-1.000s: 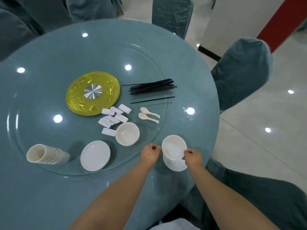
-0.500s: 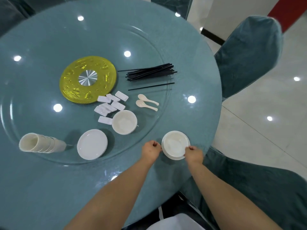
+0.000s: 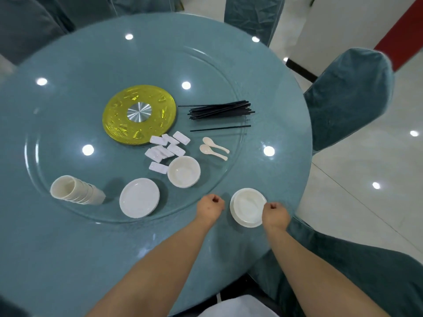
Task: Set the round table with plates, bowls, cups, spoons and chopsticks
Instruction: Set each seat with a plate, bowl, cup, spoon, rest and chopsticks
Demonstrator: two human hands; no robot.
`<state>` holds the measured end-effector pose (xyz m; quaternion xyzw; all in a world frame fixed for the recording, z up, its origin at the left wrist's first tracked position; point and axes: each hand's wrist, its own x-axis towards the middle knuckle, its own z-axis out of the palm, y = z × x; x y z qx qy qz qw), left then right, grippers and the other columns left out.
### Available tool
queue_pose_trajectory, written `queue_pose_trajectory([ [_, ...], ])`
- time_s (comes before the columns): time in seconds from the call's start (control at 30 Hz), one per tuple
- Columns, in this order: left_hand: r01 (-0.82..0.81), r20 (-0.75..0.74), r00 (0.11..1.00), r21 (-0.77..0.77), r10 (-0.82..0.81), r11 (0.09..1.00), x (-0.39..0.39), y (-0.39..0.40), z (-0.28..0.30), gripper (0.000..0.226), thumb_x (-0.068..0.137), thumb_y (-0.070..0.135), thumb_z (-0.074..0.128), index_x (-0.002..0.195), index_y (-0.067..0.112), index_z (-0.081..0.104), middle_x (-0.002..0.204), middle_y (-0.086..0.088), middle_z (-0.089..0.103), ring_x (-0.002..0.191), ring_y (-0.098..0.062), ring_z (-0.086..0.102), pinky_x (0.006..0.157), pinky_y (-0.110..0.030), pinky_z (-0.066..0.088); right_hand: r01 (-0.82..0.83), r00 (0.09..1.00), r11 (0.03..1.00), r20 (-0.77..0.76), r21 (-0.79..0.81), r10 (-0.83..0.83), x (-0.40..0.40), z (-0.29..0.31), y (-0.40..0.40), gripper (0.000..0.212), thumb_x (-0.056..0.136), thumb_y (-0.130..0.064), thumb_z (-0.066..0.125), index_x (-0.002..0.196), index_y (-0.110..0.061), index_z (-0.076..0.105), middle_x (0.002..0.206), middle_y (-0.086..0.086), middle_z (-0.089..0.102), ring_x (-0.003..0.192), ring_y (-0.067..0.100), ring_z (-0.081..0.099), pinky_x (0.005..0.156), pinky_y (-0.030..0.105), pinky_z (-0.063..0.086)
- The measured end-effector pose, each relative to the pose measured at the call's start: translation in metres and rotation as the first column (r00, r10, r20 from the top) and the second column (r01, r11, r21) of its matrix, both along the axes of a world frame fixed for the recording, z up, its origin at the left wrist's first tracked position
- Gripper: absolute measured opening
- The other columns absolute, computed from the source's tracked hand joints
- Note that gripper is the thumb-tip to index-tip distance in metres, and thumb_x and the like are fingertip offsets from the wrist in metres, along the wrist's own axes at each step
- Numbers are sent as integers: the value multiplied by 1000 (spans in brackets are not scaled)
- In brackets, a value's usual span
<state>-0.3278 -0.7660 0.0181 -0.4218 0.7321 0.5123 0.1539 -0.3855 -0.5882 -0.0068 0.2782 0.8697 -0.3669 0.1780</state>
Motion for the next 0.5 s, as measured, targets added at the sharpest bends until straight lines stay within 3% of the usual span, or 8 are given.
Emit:
queue_pose_trajectory([
  [0.1, -51, -81, 995, 1, 51, 999, -3, -18, 19, 18, 86, 17, 55, 70, 17, 62, 80, -5, 75, 84, -21, 71, 73, -30, 54, -96, 994, 995, -47, -25, 95, -10, 17, -27, 19, 93, -18, 51, 89, -7, 66, 94, 15, 67, 89, 34, 60, 77, 32, 41],
  [0.23, -134, -174, 976, -16, 129, 991, -4, -64, 49, 14, 85, 18, 54, 73, 14, 62, 81, -4, 74, 84, -22, 71, 80, -35, 57, -258, 961, 962, -123, -90, 246, -21, 43, -90, 25, 88, -14, 52, 63, -12, 50, 67, 8, 55, 71, 27, 50, 70, 32, 41],
  [0.37, -249, -213, 950, -67, 230, 966, 13, -122, 75, 12, 84, 20, 53, 78, 15, 62, 83, -3, 74, 86, -22, 70, 80, -35, 56, -455, 885, 879, -178, -139, 430, -12, 71, -170, 14, 89, -16, 56, 80, -9, 64, 76, 4, 59, 74, 24, 52, 67, 26, 36],
  [0.5, -336, -246, 925, -178, 289, 925, 42, -182, 100, 16, 86, 18, 54, 85, 9, 67, 84, -8, 73, 86, -28, 68, 79, -36, 55, -609, 791, 771, -204, -187, 576, 9, 95, -248, 15, 86, -17, 55, 79, -9, 65, 80, 6, 64, 79, 26, 56, 68, 26, 37],
])
